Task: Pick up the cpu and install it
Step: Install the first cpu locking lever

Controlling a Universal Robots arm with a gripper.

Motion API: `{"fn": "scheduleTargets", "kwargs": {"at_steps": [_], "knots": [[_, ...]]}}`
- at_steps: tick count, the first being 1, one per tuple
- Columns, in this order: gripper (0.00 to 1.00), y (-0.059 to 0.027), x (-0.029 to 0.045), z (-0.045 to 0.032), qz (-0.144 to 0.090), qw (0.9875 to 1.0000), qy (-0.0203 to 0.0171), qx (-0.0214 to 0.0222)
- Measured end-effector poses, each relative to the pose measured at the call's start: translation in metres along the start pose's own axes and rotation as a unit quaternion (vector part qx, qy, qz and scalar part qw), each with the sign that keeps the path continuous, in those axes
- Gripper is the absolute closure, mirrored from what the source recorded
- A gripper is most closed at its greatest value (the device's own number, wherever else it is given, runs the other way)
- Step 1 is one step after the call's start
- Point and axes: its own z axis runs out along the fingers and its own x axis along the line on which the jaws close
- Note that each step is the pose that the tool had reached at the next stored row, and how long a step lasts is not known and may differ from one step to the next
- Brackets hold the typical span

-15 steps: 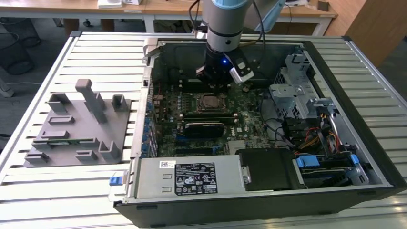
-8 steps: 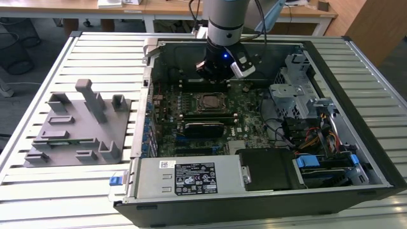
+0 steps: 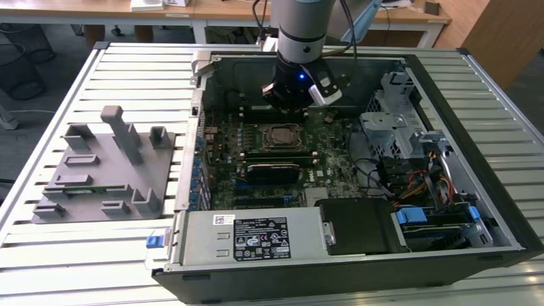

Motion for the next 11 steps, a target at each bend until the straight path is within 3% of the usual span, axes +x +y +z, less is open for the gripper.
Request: {"fn": "scheduleTargets", "kwargs": {"at_steps": [11], "knots": [[0.89,-0.0023,0.0002,-0.0001,0.000,1.0000,0.0000,0.0000]]}}
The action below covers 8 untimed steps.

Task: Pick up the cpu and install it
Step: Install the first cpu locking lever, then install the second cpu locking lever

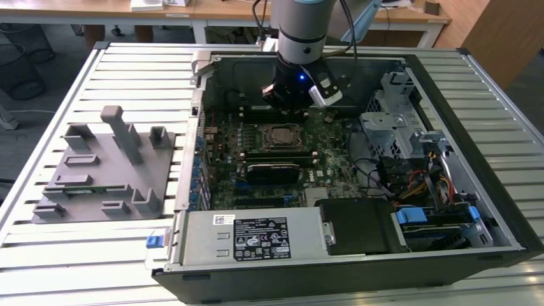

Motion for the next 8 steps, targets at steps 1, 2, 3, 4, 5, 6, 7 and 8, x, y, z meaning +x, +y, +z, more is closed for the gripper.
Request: {"fn": "scheduleTargets", "kwargs": {"at_steps": [1,2,3,4,5,6,7,8], "knots": [[0.89,-0.0002,0.0000,0.0000,0.000,1.0000,0.0000,0.0000],[0.89,-0.0006,0.0001,0.0000,0.000,1.0000,0.0000,0.0000],[0.89,-0.0008,0.0001,0.0000,0.000,1.0000,0.0000,0.0000],[0.89,-0.0010,0.0001,0.0000,0.000,1.0000,-0.0001,0.0000],[0.89,-0.0014,0.0001,-0.0001,0.000,1.0000,0.0000,0.0000],[0.89,-0.0017,0.0001,-0.0001,0.000,1.0000,0.0000,0.0000],[0.89,-0.0021,0.0001,-0.0002,0.000,1.0000,0.0000,0.0000],[0.89,-0.0026,0.0002,-0.0002,0.000,1.0000,0.0000,0.0000]]}}
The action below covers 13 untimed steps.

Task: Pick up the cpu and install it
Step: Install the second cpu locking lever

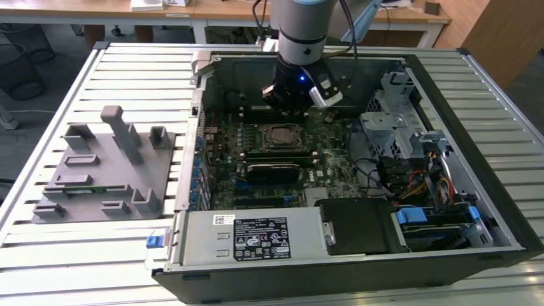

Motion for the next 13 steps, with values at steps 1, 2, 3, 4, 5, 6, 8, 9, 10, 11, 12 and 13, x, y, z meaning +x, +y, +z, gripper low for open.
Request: {"fn": "scheduleTargets", "kwargs": {"at_steps": [1,2,3,4,5,6,8,9,10,11,12,13], "knots": [[0.89,-0.0005,0.0000,0.0000,0.000,1.0000,0.0000,0.0000],[0.89,-0.0010,0.0001,-0.0001,0.000,1.0000,0.0000,0.0000],[0.89,-0.0014,0.0001,-0.0002,0.000,1.0000,0.0000,0.0000],[0.89,-0.0017,0.0002,-0.0002,0.000,1.0000,0.0000,0.0000],[0.89,-0.0021,0.0002,-0.0002,0.000,1.0000,0.0000,0.0000],[0.89,-0.0026,0.0002,-0.0003,0.000,1.0000,0.0000,0.0000],[0.89,-0.0036,0.0003,-0.0004,0.000,1.0000,0.0000,0.0000],[0.89,-0.0041,0.0003,-0.0004,0.000,1.0000,0.0000,0.0000],[0.89,-0.0046,0.0003,-0.0005,0.000,1.0000,0.0000,0.0000],[0.89,-0.0051,0.0004,-0.0005,0.000,1.0000,0.0000,0.0000],[0.89,-0.0057,0.0004,-0.0006,0.000,1.0000,0.0000,0.0000],[0.89,-0.0065,0.0005,-0.0007,0.000,1.0000,0.0000,0.0000]]}}
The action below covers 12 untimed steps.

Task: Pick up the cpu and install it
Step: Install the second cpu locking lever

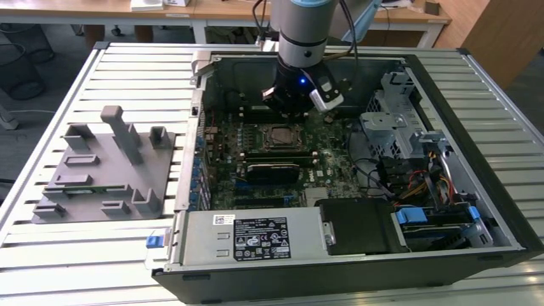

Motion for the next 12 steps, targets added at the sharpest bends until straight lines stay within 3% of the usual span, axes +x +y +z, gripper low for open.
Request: {"fn": "scheduleTargets", "kwargs": {"at_steps": [6,12], "knots": [[0.89,-0.0027,0.0002,-0.0017,0.000,1.0000,0.0000,0.0001],[0.89,-0.0005,0.0001,-0.0229,0.000,1.0000,0.0000,0.0000]]}}
